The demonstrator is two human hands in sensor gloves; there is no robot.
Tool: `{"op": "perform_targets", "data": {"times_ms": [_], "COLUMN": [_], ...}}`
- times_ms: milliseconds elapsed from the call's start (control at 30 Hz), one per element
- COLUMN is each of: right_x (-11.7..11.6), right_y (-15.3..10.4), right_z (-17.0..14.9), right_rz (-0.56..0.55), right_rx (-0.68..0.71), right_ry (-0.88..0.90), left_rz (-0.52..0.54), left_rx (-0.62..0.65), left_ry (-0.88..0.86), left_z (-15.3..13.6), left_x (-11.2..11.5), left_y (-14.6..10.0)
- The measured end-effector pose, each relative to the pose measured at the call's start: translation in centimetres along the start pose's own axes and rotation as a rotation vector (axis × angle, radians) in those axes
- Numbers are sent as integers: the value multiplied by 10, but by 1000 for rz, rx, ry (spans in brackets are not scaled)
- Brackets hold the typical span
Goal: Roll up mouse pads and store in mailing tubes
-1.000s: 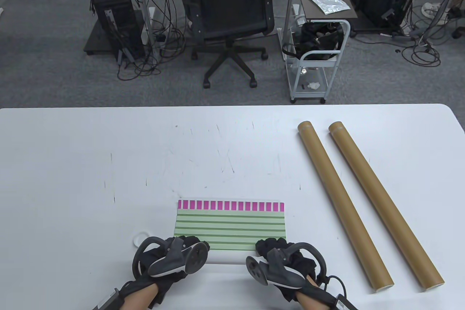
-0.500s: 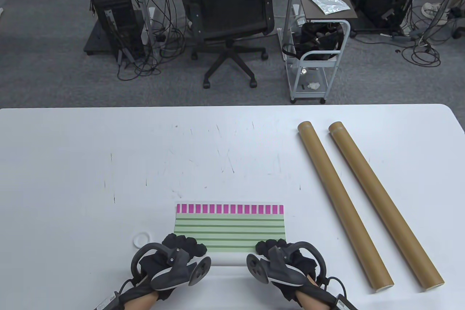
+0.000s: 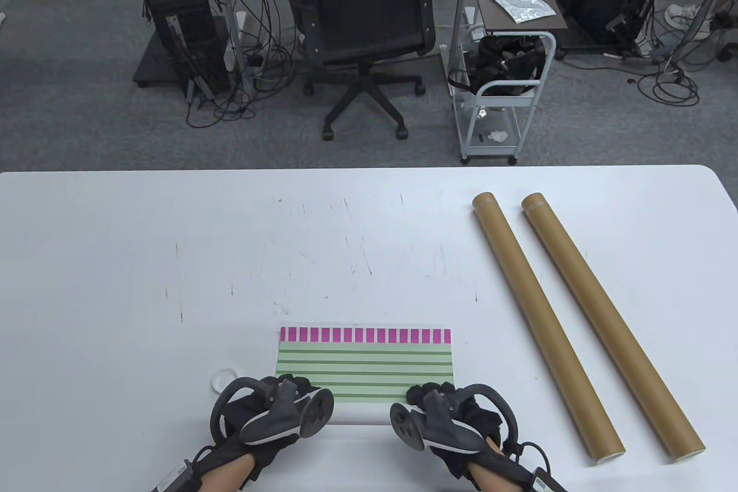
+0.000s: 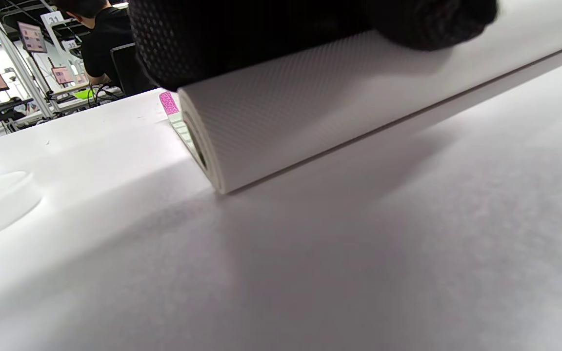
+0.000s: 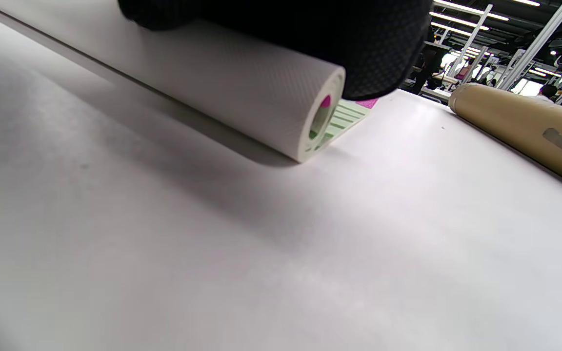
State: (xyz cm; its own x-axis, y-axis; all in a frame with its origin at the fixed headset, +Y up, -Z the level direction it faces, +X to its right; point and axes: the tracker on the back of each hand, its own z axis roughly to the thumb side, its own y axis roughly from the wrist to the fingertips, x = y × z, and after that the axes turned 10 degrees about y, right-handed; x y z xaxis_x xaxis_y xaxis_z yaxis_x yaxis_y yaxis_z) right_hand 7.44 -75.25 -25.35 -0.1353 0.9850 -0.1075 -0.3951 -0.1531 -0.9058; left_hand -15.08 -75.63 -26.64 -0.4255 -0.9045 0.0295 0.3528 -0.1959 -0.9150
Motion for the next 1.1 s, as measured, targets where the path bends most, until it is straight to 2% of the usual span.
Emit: {"op": "perform_targets", "data": {"times_ms": [133,233,333,433,567,933,967,1033,1100], "right_x": [7,6,4,2,1,4,4,4,3], "right_y": [-5,-3,0,2,2,1,1,1,2], "right_z": [-3,-4,-4,-5,-6,-7,-7,-7,-7], "right_rz": [-122,-98,-83,-75,-60,-17,-21,-25,-31], "right_rx": [-7,-15,-28,-36,-45,-34,-34,-35,-38], "right_ry": [8,8,15,24,32,60,65,64,56], "left_rz": [-18,-32,2,27,-24,-38,-26,84,80], "left_rx": [-4,-6,-13,-14,-14,25,30,36,43], "left_ry": [-21,-17,50,34,-46,-28,-9,85,151], "left_z": [-1,0,3,2,-2,1,3,8,16], "left_x": [2,3,3,3,7,3,3,-5,-7], "left_y": [3,3,1,-1,1,-2,-5,-11,-12]}}
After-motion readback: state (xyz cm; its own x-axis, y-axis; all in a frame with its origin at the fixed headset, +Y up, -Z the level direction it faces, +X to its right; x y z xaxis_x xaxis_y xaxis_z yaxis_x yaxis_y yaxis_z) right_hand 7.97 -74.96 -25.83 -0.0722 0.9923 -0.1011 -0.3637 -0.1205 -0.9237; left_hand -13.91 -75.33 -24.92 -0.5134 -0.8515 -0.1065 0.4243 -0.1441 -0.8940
